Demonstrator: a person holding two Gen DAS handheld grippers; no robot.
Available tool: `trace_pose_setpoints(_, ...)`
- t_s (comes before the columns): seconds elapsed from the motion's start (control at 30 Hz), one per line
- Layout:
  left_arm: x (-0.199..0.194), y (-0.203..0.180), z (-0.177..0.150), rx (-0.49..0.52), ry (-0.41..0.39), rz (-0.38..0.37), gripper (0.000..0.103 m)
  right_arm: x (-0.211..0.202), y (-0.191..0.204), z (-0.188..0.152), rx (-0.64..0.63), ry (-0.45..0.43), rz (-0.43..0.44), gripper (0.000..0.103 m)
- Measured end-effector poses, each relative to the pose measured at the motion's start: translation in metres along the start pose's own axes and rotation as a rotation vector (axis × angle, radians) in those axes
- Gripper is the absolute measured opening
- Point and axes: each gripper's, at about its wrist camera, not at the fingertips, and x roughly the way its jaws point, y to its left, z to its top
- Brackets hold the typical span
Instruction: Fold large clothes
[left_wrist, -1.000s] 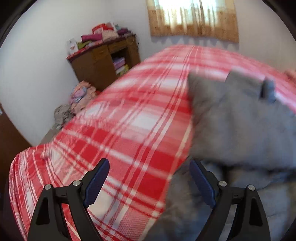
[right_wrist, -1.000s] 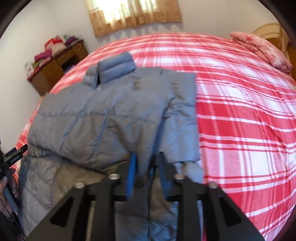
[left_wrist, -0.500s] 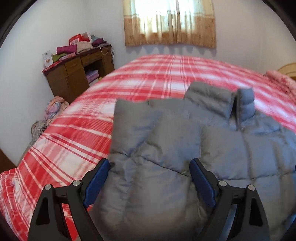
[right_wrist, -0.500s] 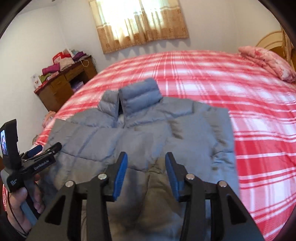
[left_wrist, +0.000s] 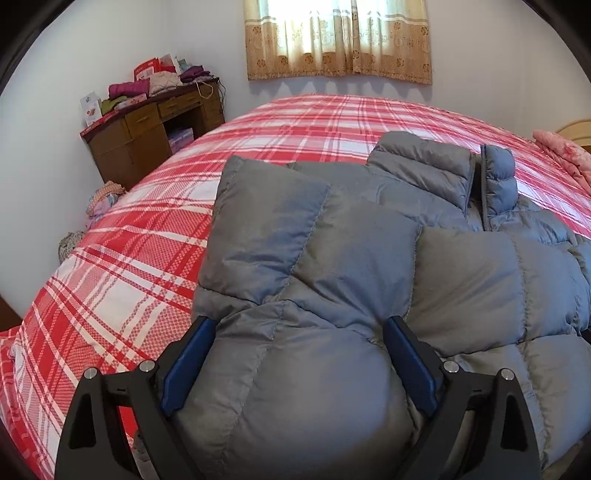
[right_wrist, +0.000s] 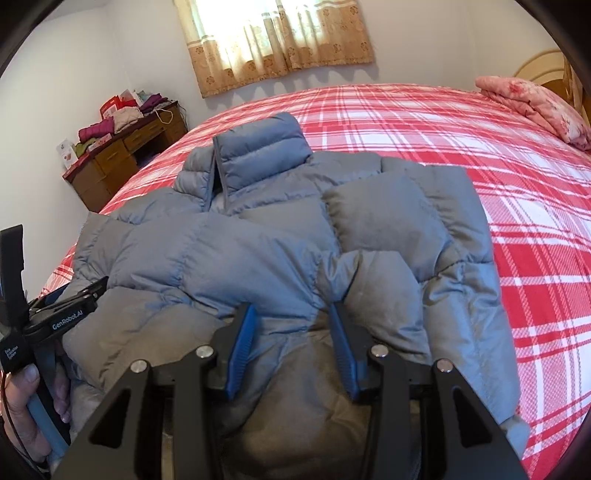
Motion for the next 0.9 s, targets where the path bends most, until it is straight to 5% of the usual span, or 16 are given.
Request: trace_pose_setpoints(0.9,0.017,-0.015,0.000,0.072,0.046,0.080,0.102,0.007,0.016,-0.005,-0.076,0.015,-0.109,0.045)
